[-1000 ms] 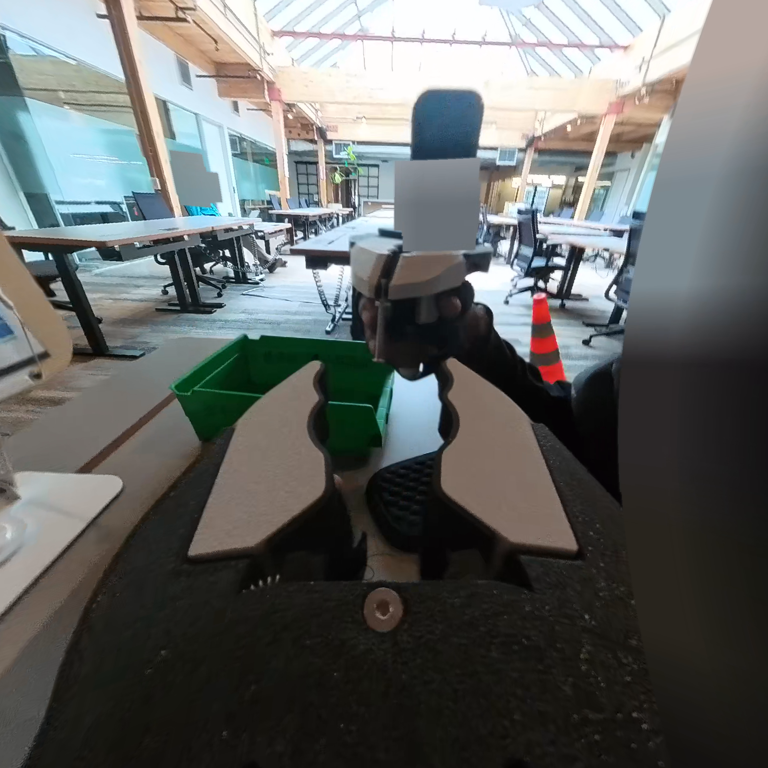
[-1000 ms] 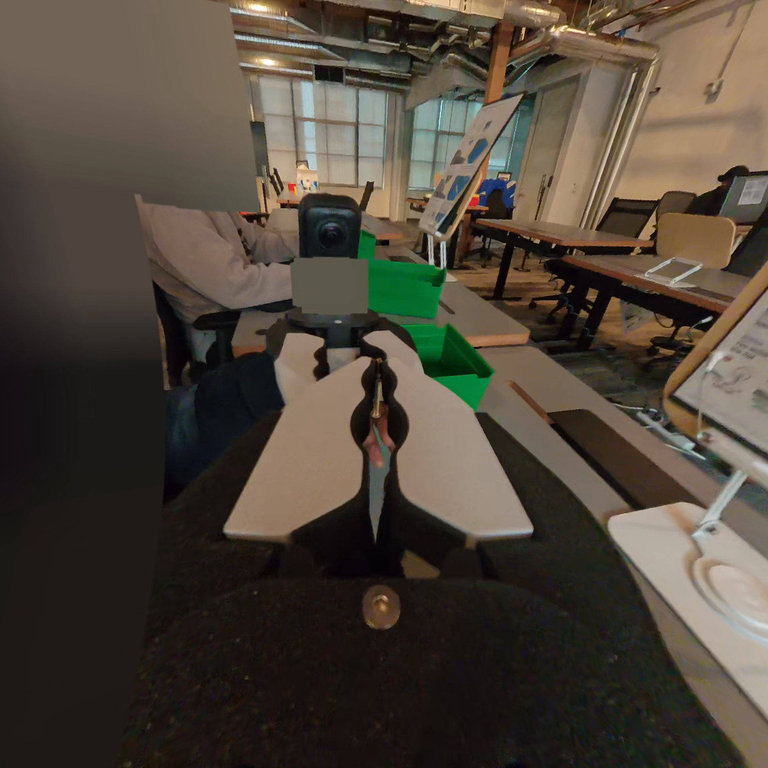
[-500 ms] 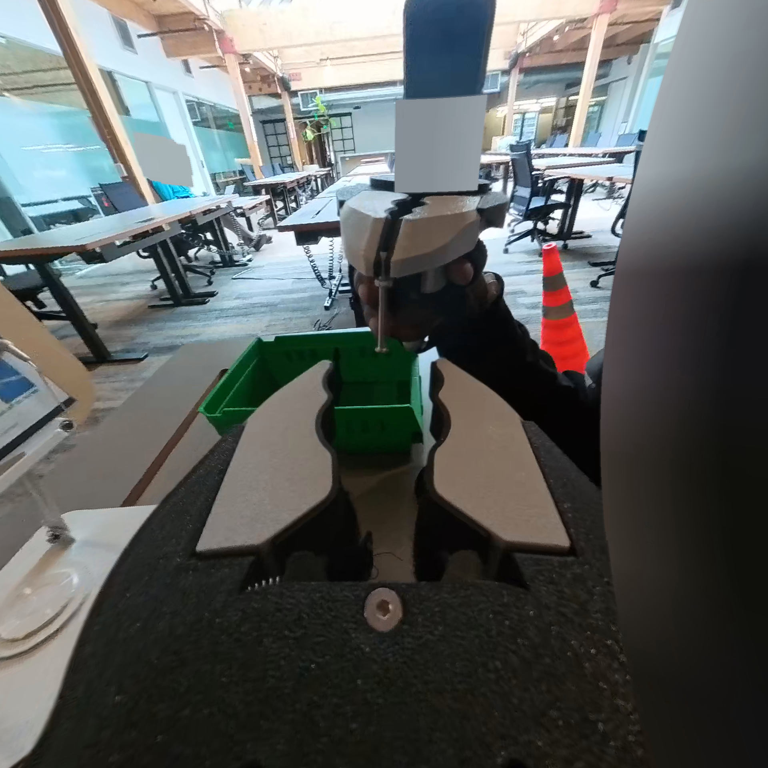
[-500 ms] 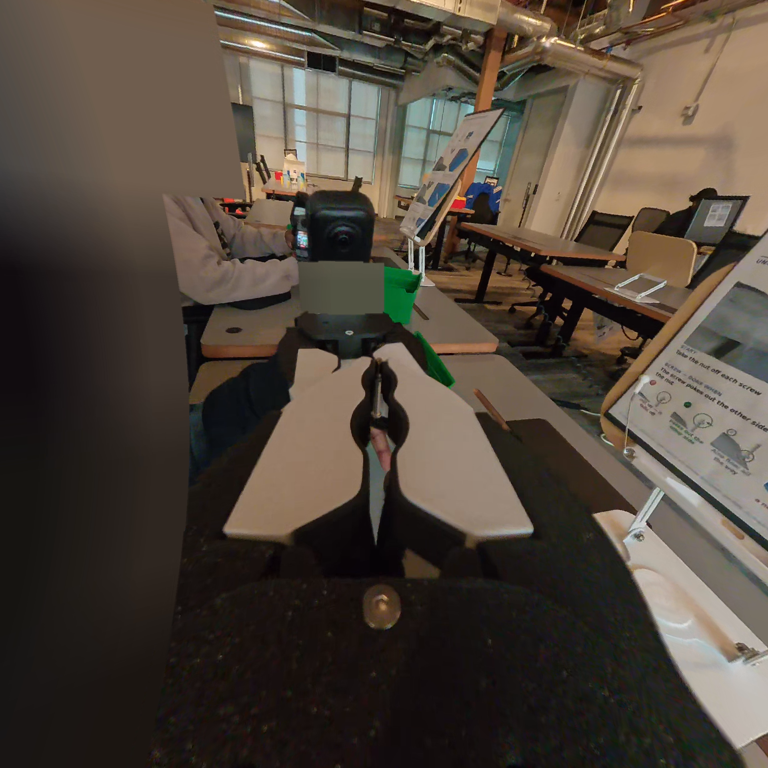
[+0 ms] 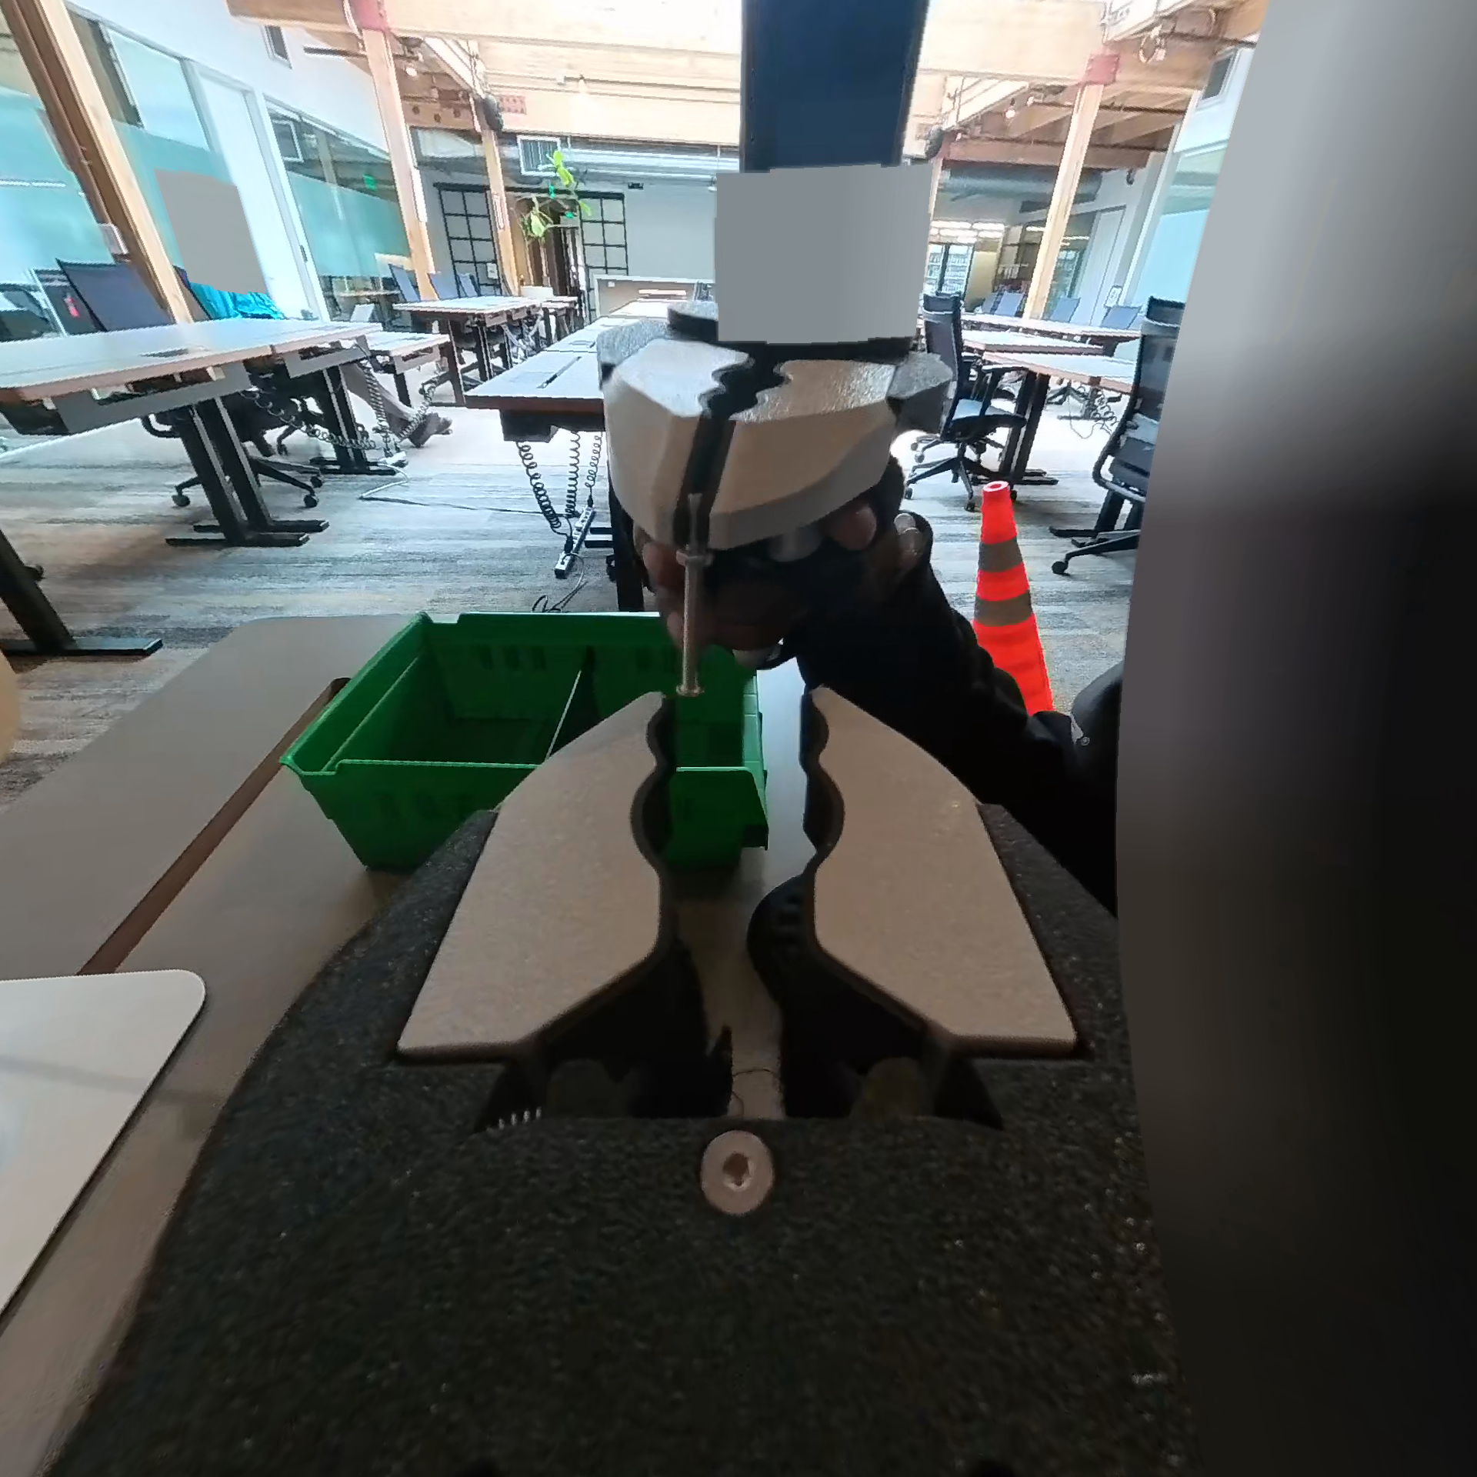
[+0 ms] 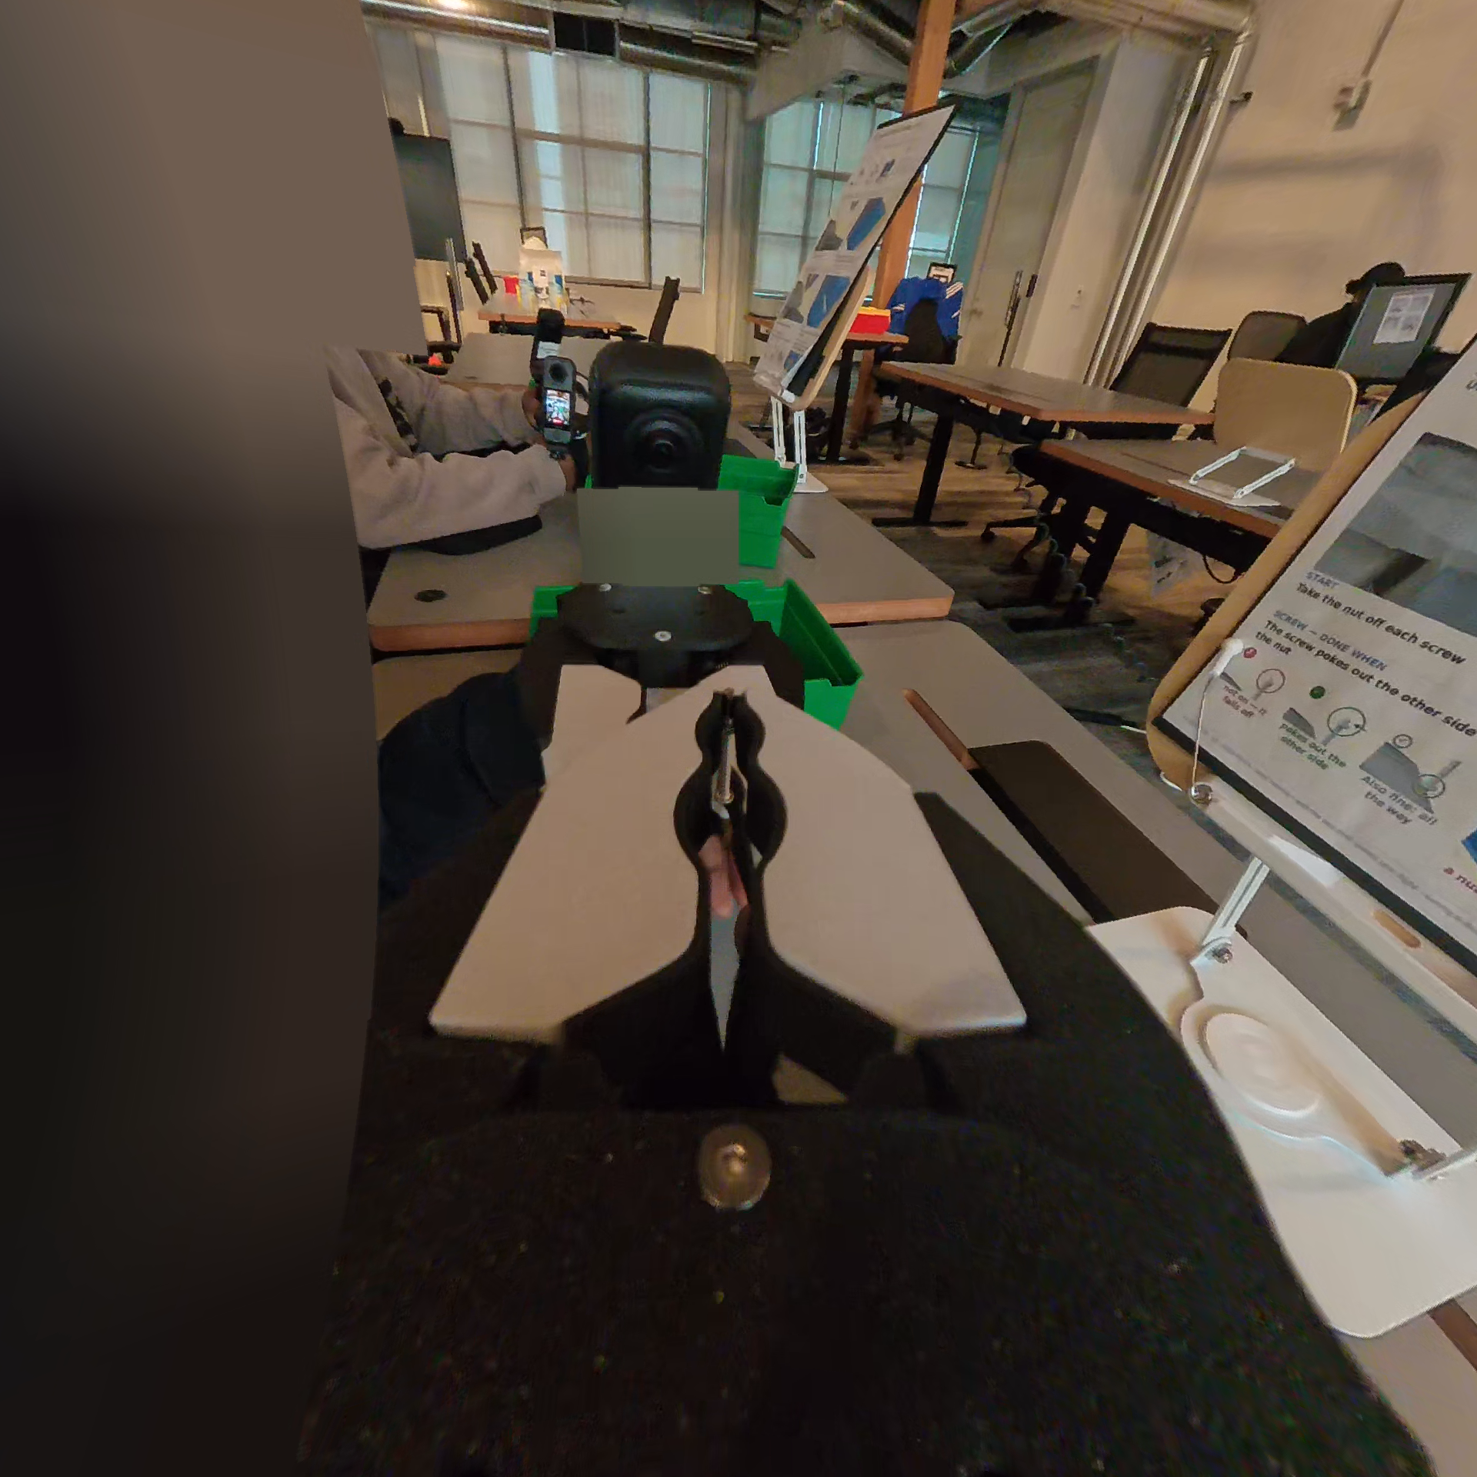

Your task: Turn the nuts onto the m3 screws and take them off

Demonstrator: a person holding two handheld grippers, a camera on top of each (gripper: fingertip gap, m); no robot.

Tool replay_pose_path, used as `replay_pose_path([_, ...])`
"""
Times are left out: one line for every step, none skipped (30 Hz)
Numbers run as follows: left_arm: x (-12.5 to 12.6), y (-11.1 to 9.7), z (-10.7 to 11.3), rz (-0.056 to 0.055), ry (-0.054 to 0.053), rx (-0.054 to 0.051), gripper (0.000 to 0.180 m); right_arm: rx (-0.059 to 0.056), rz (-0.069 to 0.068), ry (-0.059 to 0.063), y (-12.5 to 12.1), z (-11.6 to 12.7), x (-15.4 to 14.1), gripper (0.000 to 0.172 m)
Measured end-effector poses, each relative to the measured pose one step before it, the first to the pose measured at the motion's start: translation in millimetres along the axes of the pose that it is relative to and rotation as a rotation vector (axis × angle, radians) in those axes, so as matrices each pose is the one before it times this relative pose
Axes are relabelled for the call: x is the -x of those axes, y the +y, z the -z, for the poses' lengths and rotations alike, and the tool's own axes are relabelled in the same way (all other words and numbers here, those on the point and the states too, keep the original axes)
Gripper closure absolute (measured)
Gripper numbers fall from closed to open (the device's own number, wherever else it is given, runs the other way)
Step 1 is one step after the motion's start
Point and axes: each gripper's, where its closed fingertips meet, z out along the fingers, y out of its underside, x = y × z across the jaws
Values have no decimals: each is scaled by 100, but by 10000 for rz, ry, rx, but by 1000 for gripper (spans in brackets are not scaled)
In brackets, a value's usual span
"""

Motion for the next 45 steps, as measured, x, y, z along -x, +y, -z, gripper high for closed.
replay_pose_path([52, -127, 66, 33, -24, -69, 153, 68, 31, -19, 112, -17, 31, 171])
replay_pose_path([53, -184, 66, 39, -24, -114, 155, 76, 12, -2, 121, -25, 18, 171])
replay_pose_path([75, -171, 84, 49, -25, -109, 157, 37, -1, 16, 63, -38, -14, 171])
replay_pose_path([75, -125, 85, 46, -20, -79, 158, -6, -1, -8, -9, -14, 15, 171])
replay_pose_path([77, -66, 75, 34, -18, -48, 160, -13, -22, -21, -16, -13, 34, 171])
replay_pose_path([75, -10, 51, 22, -16, -20, 161, -24, -10, 7, -39, 2, -10, 171])
replay_pose_path([43, -16, 39, 4, -12, -11, 161, -22, 9, 14, -27, 10, -14, 171])
replay_pose_path([8, -24, 14, -5, 1, -10, 161, 6, 2, -21, 7, 12, 44, 171])
replay_pose_path([-43, 5, 8, -15, 25, 3, 161, 6, 5, -8, -4, -4, 10, 171])
replay_pose_path([-33, 20, 2, -12, 18, 22, 162, -11, 8, 17, -14, 9, -14, 171])
replay_pose_path([-18, 52, -8, -11, 2, 39, 162, -7, 4, -5, -9, 8, 9, 171])
replay_pose_path([0, 38, -3, -18, -2, 29, 164, -6, 2, -22, -8, 13, 42, 171])
replay_pose_path([12, 11, -6, -13, -8, 8, 164, -30, -4, -22, -47, 6, 42, 171])
replay_pose_path([-2, 18, -5, -2, 5, 6, 164, -18, -13, -38, -24, -22, 62, 171])
replay_pose_path([-4, 12, -11, 7, 10, 10, 163, 24, -3, -34, 26, -29, 65, 171])
replay_pose_path([24, 16, -2, 13, -9, 5, 163, 43, 28, -8, 68, -41, 30, 171])
replay_pose_path([25, 5, -2, 13, -9, 5, 163, 13, 23, 7, 20, -39, 16, 171])
replay_pose_path([-3, 1, 13, 3, 6, 1, 164, 5, 0, -11, -7, -19, 35, 171])
replay_pose_path([4, -20, 16, -1, 1, -8, 165, 1, 9, -6, -1, -14, 18, 171])
replay_pose_path([16, -36, 16, 10, -7, -12, 167, -8, 10, 24, -22, 2, -20, 171])
replay_pose_path([2, -32, 24, 21, 5, -16, 169, 0, 0, -5, -1, -5, 19, 171])
replay_pose_path([-11, -20, 4, 12, 15, -14, 170, -2, -1, -21, -4, -7, 41, 171])
replay_pose_path([-5, 8, 7, 2, 10, 6, 170, 5, 8, 3, 5, -2, 3, 171])
replay_pose_path([1, 55, -4, -6, 8, 35, 171, 3, 16, 14, 1, -13, -12, 171])
replay_pose_path([5, 47, -21, -13, 2, 29, 173, 10, 2, -4, 20, -21, 16, 171])
replay_pose_path([16, 18, -27, -8, -10, 7, 174, 4, -4, -15, 4, -10, 17, 171])
replay_pose_path([2, 11, -16, -4, -4, 8, 176, -2, 2, -9, -4, -7, 23, 171])
replay_pose_path([5, 21, -8, -8, 4, 17, 177, 9, 6, -6, 12, 6, 4, 171])
replay_pose_path([9, -1, 6, -28, -7, 14, 177, 4, 11, 5, 3, 1, 7, 171])
replay_pose_path([-7, -7, 8, -53, 2, 9, 177, -8, 1, -6, -20, 8, 13, 171])
replay_pose_path([-71, 3, 8, -53, 36, 15, 177, -7, 7, -13, -10, -1, 21, 171])
replay_pose_path([-45, -5, -9, -49, 17, 18, 178, -9, -2, -13, -22, 2, 35, 171])
replay_pose_path([53, -4, -16, -53, -47, 19, 178, -1, -4, 1, -12, -9, 5, 171])
replay_pose_path([56, 5, -21, -62, -44, 12, 178, 4, 11, 11, 3, 1, -1, 171])
replay_pose_path([-21, -3, -20, -65, 6, -11, 178, 1, 15, -13, -11, 3, 37, 171])
replay_pose_path([13, -51, -25, -44, -10, -40, 178, -24, 12, -29, -32, 20, 68, 171])
replay_pose_path([73, -88, -19, -24, -48, -68, 178, -42, 8, 11, -63, 26, 11, 170])
replay_pose_path([63, -112, -14, -37, -44, -86, 179, -92, 52, 19, -136, 61, 6, 166])
replay_pose_path([38, -113, -22, -47, -26, -94, 179, -124, 85, 22, -180, 111, 25, 160])
replay_pose_path([70, -132, -22, -54, -50, -124, 179, -113, 84, 55, -209, 160, -5, 155])
replay_pose_path([91, -148, -18, -40, -68, -135, 179, -102, 81, 75, -227, 235, -29, 152])
replay_pose_path([46, -144, -20, -4, -52, -139, 179, -111, 77, 62, -251, 283, -15, 148])
replay_pose_path([28, -173, 3, 30, -55, -167, 179, -134, 77, 57, -304, 334, -10, 143])
replay_pose_path([-31, -113, -7, 80, -33, -159, 179, -150, 42, 87, -336, 325, -73, 141])
replay_pose_path([-25, 3, 10, 161, -55, -122, 179, -168, 6, 70, -353, 303, -46, 141])
